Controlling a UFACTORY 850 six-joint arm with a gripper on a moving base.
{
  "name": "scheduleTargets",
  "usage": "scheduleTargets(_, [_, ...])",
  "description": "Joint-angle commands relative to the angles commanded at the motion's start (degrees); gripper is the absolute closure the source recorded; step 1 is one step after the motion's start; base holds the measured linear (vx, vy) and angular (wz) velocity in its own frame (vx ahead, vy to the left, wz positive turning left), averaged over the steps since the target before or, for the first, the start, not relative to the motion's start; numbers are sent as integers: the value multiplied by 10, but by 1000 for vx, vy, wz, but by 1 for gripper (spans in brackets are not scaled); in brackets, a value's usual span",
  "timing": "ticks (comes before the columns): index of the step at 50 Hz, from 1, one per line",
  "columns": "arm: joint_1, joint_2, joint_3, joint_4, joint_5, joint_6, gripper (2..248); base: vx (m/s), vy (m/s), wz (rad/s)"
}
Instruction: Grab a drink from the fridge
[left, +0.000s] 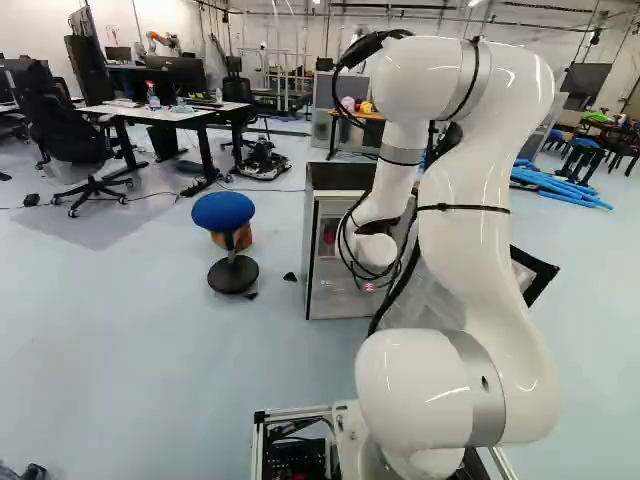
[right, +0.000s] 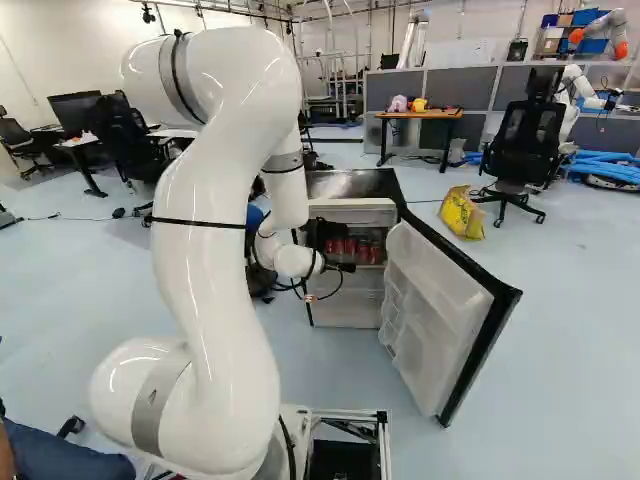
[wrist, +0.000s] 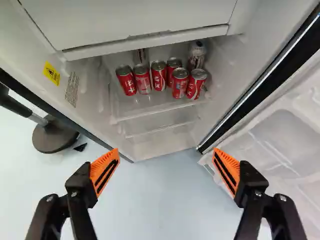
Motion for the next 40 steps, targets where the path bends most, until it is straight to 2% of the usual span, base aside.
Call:
scheduleTargets(21, [1,-54,-40,0,3,0,3,0,0,0])
scheduleTargets(40, [-1,-105,-82,0,40,0,3,0,0,0])
